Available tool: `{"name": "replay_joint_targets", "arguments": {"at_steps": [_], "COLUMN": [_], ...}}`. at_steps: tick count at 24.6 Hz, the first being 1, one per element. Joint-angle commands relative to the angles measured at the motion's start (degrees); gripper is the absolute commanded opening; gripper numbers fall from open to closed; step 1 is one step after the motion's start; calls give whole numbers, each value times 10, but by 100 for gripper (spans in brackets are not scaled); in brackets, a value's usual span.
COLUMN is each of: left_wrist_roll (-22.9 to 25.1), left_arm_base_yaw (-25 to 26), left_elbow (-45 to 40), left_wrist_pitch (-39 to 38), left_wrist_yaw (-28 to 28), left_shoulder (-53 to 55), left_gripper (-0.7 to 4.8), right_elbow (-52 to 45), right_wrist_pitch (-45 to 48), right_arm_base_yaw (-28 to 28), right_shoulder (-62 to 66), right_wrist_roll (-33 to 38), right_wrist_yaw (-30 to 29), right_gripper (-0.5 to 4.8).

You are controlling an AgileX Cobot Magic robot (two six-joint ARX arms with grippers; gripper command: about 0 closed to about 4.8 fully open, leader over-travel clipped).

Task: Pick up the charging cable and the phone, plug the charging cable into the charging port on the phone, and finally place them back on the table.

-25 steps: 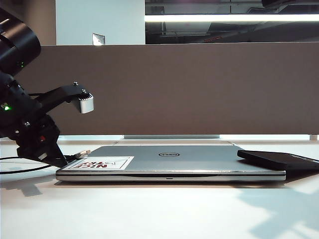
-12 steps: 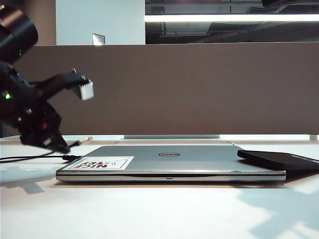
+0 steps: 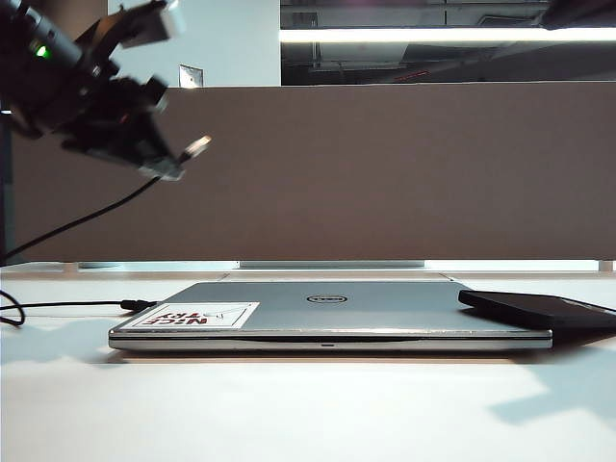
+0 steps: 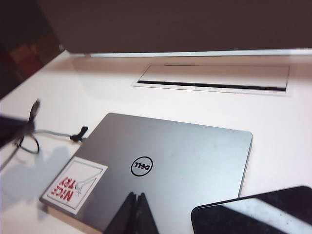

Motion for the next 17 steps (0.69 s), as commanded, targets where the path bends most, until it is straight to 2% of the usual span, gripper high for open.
{"name": "replay_joint_targets", "arguments": {"at_steps": [1, 5, 9, 11, 16, 17], "left_wrist_roll": [-67, -122, -126, -127, -126, -126], "left_arm_base_yaw": [-48, -85, -105, -107, -108, -108], "left_elbow": [4, 4, 4, 4, 3, 4], "left_wrist_pitch": [3, 3, 3, 3, 5, 7], "left_wrist_yaw": [3, 3, 3, 3, 3, 3], "left_shoulder": [-10, -12, -12, -12, -12, -12], "left_gripper": [-7, -7, -7, -6, -7, -6], "right_elbow": [3, 3, -3, -14, -44, -57], "right_wrist_pitch": [-12, -64, -99, -98, -94, -87], "right_arm_base_yaw": [-64, -140, -214, -252, -308, -321], "right_shoulder": [-1, -1, -1, -1, 1, 7], "right_wrist_roll": [55, 66, 67, 93, 173, 201], "right_wrist_yaw": [-80, -131, -187, -223, -259, -288], "right_gripper": [-5, -5, -5, -5, -5, -5]}}
